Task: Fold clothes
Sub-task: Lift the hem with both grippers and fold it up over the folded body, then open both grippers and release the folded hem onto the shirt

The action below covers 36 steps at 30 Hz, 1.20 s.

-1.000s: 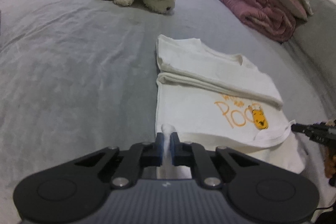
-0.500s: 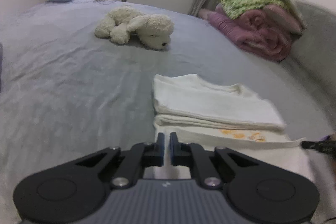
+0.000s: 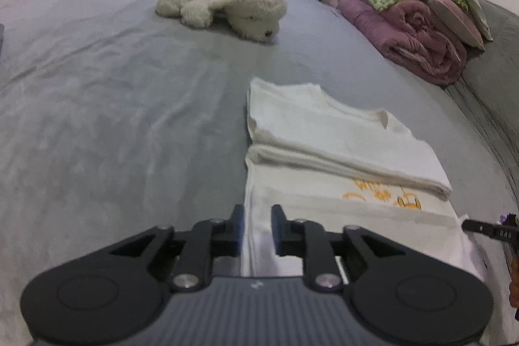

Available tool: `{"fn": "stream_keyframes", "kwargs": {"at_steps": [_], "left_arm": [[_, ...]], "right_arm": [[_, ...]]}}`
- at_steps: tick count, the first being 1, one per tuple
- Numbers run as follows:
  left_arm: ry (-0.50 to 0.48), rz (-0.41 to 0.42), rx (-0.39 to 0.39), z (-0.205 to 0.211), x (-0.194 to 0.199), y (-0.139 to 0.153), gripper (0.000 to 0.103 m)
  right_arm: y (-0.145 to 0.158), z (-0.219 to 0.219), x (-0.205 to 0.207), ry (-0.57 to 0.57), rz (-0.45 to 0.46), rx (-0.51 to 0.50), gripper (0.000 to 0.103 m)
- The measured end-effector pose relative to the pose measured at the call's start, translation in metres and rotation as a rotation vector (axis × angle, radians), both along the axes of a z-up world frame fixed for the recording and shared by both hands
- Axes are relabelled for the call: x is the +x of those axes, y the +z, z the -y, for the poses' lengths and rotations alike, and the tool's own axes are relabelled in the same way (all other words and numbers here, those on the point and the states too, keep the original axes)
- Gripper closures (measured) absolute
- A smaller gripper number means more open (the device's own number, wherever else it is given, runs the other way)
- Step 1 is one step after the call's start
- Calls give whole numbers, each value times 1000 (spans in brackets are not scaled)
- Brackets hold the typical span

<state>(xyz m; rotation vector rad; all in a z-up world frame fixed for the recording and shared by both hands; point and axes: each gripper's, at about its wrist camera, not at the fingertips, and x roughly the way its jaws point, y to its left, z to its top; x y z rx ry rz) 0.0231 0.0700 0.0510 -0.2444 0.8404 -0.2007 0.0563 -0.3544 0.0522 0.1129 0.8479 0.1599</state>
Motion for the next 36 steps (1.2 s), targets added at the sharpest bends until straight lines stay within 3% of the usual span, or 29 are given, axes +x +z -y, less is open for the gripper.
{"fn": "stream_keyframes", "kwargs": {"at_steps": [2,6,7,8,12,21,25,27,28,31,36], "left_arm": [[-12,-12,13,3,-3,-2,65],[-30,-11,39,7,-5,-7,64],[-34,-25,66,11,-5,-11,69],[-39,-38,93,16,-6,-15,81],[-55,-3,176,28,-19,-11,92],[26,62,124,15,-40,-2,96],[28,44,133,19,-29,-9,95],[35,24,142,20,-27,-13,90],[37,20,144,19,-27,-13,90],[48,32,127,13,-31,-9,83],[95,-17,45,-3,-38,-5,83]], "right_arm": [[-1,-1,0,-3,-4,0,88],[-3,-4,2,10,1,-20,87],[-3,-6,2,9,6,-28,88],[-3,-7,1,9,14,-35,88],[1,-13,-2,7,56,-61,94],[17,-17,-7,-4,178,-38,96],[-2,-13,5,-45,55,-67,95],[-6,-15,7,-55,38,-76,94],[-4,-14,6,-61,43,-70,89],[4,-8,2,-99,58,-23,87],[18,4,-26,-106,52,114,85]]}}
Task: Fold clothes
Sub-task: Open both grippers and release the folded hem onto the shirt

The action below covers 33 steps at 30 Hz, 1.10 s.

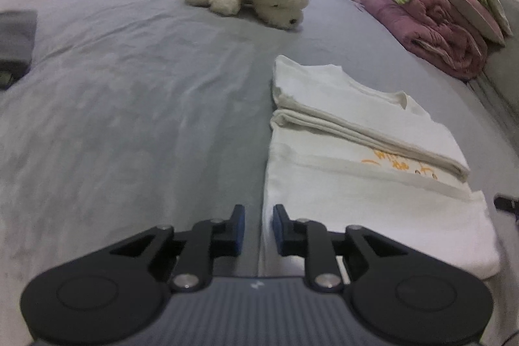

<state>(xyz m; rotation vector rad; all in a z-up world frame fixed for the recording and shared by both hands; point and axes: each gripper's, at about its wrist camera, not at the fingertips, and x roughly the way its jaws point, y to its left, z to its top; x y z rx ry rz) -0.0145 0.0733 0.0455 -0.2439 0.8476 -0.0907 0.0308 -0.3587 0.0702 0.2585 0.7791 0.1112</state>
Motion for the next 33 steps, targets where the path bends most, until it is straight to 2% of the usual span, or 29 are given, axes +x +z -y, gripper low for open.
{"fn": "stream_keyframes", "kwargs": {"at_steps": [2,5,7,13,16,17,19,20,25,27,28,30,33], "left_arm": [[19,5,-12,-6,-3,3,84],[15,-18,-48,-11,-8,2,84],[10,-30,-38,-8,-13,0,84],[-32,-41,74,11,-22,-5,84],[-31,-39,146,19,-26,-9,83],[-33,-36,171,22,-27,-10,83],[-33,-38,236,27,-29,-10,86],[-32,-43,265,29,-30,-11,88],[-33,11,286,24,-31,-3,88],[7,49,279,17,-31,10,88],[23,70,275,15,-31,16,88],[11,120,277,20,-34,27,88],[-81,169,263,41,-40,33,87]], "right_arm": [[3,-2,-14,26,-8,-16,67],[4,-4,-26,75,-38,-48,67],[5,0,-32,83,-46,-28,67],[-11,-11,-38,147,-136,-94,67],[-20,-17,-38,148,-180,-146,77],[-22,-19,-36,149,-180,-152,83],[-25,-25,-33,147,-179,-173,88],[-25,-27,-32,150,-177,-194,89],[-21,-31,-30,158,-163,-269,89],[-14,-36,-36,164,-98,-303,88],[-8,-39,-40,174,-56,-310,80],[3,-45,-47,222,23,-275,78],[5,-58,-54,344,48,-166,78]]}}
